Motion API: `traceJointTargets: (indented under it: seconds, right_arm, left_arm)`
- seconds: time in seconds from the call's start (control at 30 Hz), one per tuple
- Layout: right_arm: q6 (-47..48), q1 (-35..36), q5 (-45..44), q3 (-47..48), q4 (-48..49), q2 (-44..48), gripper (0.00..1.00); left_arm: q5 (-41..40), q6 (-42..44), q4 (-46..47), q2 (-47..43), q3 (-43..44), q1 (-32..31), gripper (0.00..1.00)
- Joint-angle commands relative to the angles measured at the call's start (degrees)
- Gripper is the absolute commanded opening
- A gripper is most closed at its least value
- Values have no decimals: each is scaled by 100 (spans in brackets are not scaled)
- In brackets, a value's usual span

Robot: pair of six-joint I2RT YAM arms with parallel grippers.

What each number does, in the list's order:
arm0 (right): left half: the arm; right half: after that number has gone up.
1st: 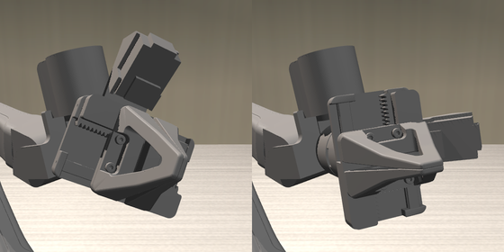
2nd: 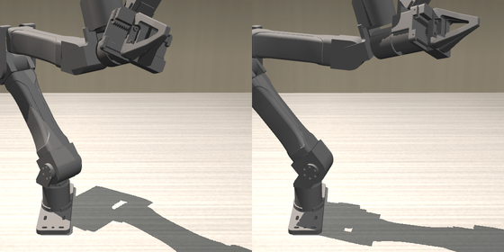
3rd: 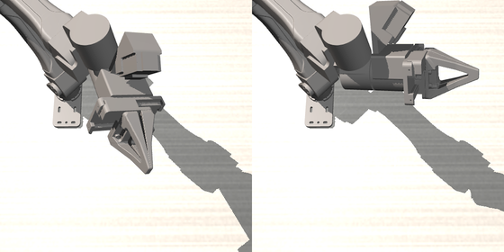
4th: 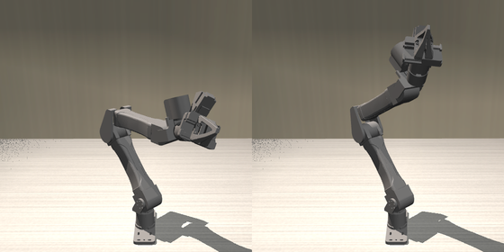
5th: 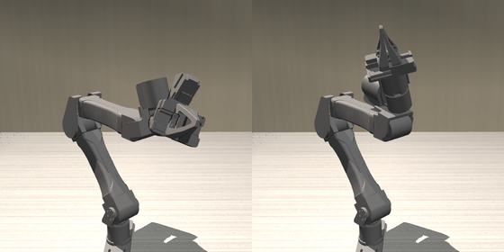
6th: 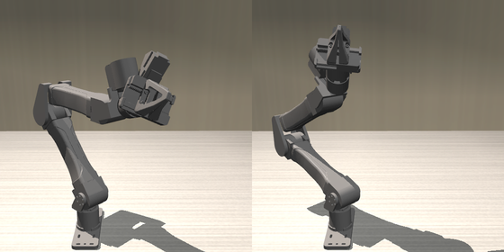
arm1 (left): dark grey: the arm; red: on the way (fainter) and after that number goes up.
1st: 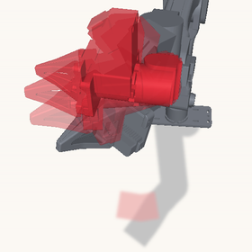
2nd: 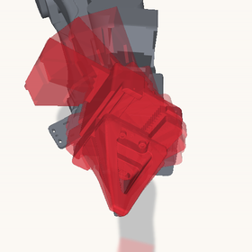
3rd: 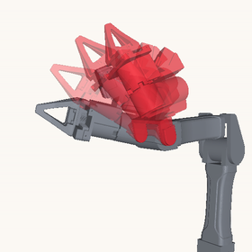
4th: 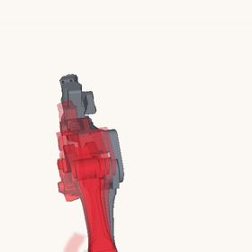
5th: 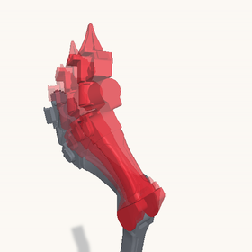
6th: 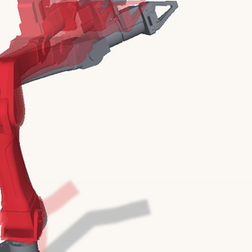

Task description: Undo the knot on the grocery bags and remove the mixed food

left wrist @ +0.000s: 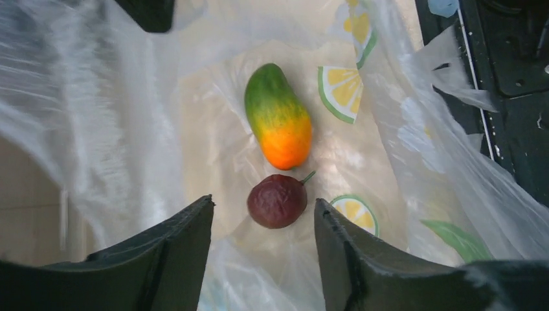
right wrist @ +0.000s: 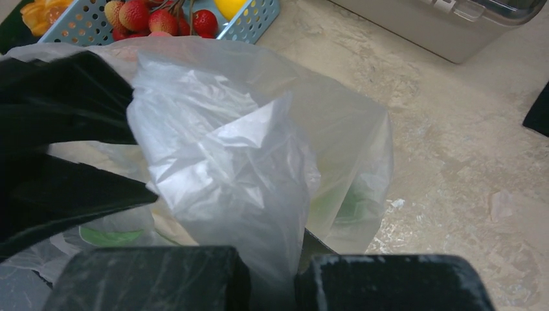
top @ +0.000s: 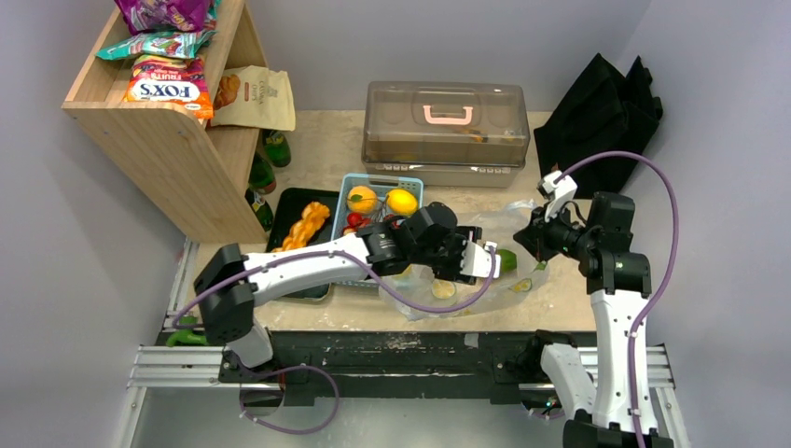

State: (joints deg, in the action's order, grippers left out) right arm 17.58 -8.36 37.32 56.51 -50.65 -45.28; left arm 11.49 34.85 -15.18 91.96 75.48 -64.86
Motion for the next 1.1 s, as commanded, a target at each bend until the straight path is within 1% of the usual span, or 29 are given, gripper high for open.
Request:
traceJointTargets:
  seconds: [0.0, 0.07, 0.17, 0.27, 0.43, 0.57, 0.7, 0.8, 0.87, 0.93, 1.07]
  right_arm:
    - [265, 16, 62, -56, -41, 89, 0]
    - [334, 14, -121, -77, -53, 61, 0]
    - [491, 18, -368, -64, -141, -16, 0]
    - [504, 15, -299, -63, -136, -25, 0]
    - [464, 10, -224, -57, -129, -127, 0]
    - [452, 17, -234, -36, -129, -172, 0]
    - [456, 16, -265, -17, -129, -200, 0]
    - [455, 11, -276, -51, -113, -203, 0]
    - [453, 18, -294, -77, -87, -200, 0]
    - [451, 14, -310, -88, -73, -193, 0]
    - [456, 11, -348, -108, -33, -186, 0]
  left_arm:
    - [-50, 245, 404, 634, 202, 0, 64]
    - [-97, 568, 455, 866, 272, 0, 70]
    - [-64, 876, 425, 1124, 309, 95, 73]
    - [-35, 961, 237, 1413, 496, 193, 75]
    - [-102, 1106, -301, 2013, 1022, 251, 76]
    - [-126, 1177, -837, 2406, 1389, 263, 74]
    - [-114, 1155, -1136, 2541, 1474, 276, 73]
    - [-278, 1185, -1431, 2753, 1621, 284, 73]
    - [-407, 1193, -1700, 2938, 1798, 281, 70]
    - [-418, 1158, -1769, 2938, 1833, 281, 61]
    - [-225, 899, -1451, 2420, 1695, 272, 34]
